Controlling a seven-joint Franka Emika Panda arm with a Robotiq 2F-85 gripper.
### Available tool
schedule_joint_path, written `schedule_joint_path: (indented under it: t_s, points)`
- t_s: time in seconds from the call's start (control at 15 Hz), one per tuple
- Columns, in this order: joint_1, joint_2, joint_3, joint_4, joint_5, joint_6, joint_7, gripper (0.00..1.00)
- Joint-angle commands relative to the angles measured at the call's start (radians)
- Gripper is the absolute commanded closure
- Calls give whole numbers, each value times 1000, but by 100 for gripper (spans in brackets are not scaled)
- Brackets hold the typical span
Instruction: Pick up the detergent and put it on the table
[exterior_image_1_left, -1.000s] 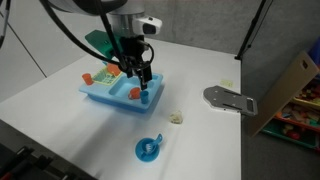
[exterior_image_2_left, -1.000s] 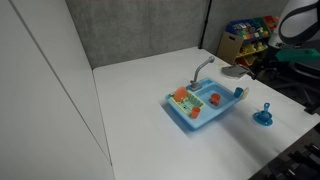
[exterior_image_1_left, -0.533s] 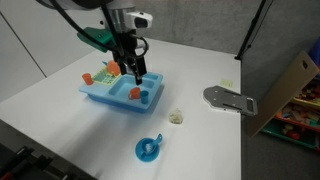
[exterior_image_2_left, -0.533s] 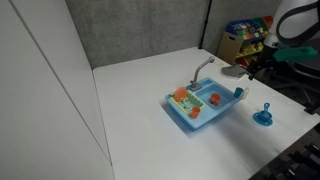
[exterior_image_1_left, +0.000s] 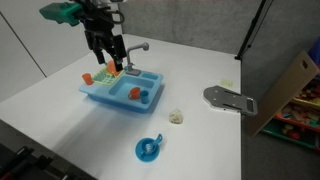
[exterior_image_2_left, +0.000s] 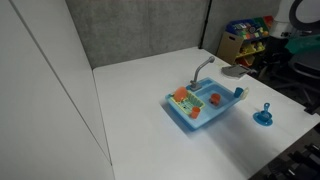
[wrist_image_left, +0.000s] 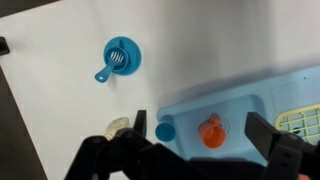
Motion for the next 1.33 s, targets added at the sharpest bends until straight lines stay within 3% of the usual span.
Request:
schedule_joint_path:
  t_s: [0.0, 0.6, 1.27]
  points:
    - [-1, -126, 26, -51, 8, -80, -50, 0]
    - [16, -358, 58, -78, 98, -261, -179, 0]
    - [24, -522, 80, -64, 102, -354, -174, 0]
